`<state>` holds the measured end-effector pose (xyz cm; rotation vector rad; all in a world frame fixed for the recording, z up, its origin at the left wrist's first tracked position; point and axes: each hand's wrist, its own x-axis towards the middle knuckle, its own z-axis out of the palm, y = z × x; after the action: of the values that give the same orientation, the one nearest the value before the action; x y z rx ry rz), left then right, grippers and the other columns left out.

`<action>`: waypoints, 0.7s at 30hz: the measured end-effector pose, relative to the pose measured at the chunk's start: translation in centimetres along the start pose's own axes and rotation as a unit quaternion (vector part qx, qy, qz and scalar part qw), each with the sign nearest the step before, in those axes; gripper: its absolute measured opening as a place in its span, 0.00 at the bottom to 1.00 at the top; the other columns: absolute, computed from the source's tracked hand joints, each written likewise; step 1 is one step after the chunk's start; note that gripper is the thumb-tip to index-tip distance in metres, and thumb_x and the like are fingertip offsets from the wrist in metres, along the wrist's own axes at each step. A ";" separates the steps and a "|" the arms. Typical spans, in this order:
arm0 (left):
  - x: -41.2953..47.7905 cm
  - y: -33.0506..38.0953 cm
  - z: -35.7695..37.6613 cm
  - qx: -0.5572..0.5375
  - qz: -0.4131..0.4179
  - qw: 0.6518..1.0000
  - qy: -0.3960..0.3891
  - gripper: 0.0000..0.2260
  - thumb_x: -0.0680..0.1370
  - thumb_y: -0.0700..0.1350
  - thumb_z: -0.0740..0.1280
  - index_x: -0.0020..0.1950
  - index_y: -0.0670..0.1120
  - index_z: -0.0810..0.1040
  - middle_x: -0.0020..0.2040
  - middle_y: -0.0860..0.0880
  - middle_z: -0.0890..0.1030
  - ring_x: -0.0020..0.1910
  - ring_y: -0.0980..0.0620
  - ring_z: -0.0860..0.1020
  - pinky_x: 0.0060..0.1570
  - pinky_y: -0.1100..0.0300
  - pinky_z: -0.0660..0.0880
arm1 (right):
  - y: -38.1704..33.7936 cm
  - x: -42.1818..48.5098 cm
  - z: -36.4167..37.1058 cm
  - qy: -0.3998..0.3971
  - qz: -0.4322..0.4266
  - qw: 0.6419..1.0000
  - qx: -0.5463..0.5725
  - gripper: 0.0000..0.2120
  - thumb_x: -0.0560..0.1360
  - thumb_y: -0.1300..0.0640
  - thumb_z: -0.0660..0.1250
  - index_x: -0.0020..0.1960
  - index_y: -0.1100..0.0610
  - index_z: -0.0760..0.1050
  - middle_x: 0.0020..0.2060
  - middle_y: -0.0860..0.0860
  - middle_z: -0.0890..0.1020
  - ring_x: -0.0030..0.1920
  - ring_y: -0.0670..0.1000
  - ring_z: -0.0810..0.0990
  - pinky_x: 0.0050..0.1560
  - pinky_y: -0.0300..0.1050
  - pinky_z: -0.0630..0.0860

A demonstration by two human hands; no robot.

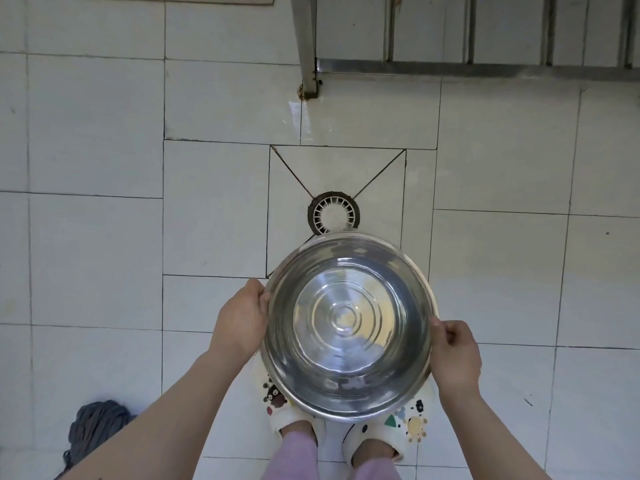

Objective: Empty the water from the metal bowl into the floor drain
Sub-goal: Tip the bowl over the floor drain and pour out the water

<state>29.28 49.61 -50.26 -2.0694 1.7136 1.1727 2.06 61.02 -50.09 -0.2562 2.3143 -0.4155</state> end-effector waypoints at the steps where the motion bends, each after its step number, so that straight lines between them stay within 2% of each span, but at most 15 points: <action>1: 0.0 0.0 0.0 0.000 0.001 1.000 0.001 0.10 0.80 0.46 0.54 0.43 0.44 0.69 0.33 0.50 0.76 0.33 0.52 0.73 0.29 0.62 0.63 | 0.0 0.0 0.0 0.000 -0.001 1.000 0.000 0.12 0.79 0.50 0.61 0.45 0.59 0.73 0.36 0.51 0.79 0.36 0.48 0.75 0.35 0.41 0.68; 7: -0.3 -0.1 -0.1 0.000 -0.004 1.000 -0.005 0.11 0.81 0.48 0.53 0.42 0.44 0.68 0.33 0.50 0.75 0.33 0.50 0.72 0.29 0.61 0.63 | 0.0 -0.2 -0.1 0.000 0.012 1.000 -0.002 0.12 0.78 0.49 0.61 0.44 0.58 0.73 0.36 0.51 0.79 0.36 0.48 0.75 0.40 0.45 0.67; 11: -0.3 0.0 -0.2 0.002 -0.003 1.000 -0.003 0.11 0.81 0.47 0.53 0.42 0.44 0.68 0.33 0.50 0.75 0.32 0.52 0.71 0.28 0.61 0.62 | -0.1 -0.3 -0.1 -0.003 0.013 1.000 -0.002 0.12 0.78 0.49 0.61 0.44 0.58 0.73 0.36 0.51 0.79 0.38 0.50 0.76 0.43 0.45 0.68; 15: -0.4 0.0 -0.3 0.002 -0.005 1.000 -0.002 0.12 0.81 0.48 0.53 0.42 0.44 0.68 0.33 0.51 0.74 0.32 0.53 0.71 0.28 0.62 0.61 | -0.1 -0.3 -0.1 -0.001 0.011 1.000 -0.003 0.12 0.78 0.49 0.61 0.44 0.58 0.73 0.36 0.51 0.79 0.37 0.49 0.75 0.43 0.45 0.68; 21: -0.7 0.1 -0.6 0.002 -0.007 1.000 -0.001 0.11 0.81 0.47 0.54 0.43 0.44 0.69 0.33 0.50 0.74 0.33 0.49 0.72 0.29 0.58 0.62 | 0.0 -0.5 -0.2 -0.001 0.010 1.000 -0.005 0.12 0.78 0.49 0.61 0.44 0.58 0.73 0.36 0.50 0.79 0.37 0.48 0.76 0.41 0.45 0.68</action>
<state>29.48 49.71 -49.39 -2.0734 1.6968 1.1669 2.30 61.17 -49.63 -0.2394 2.3149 -0.3935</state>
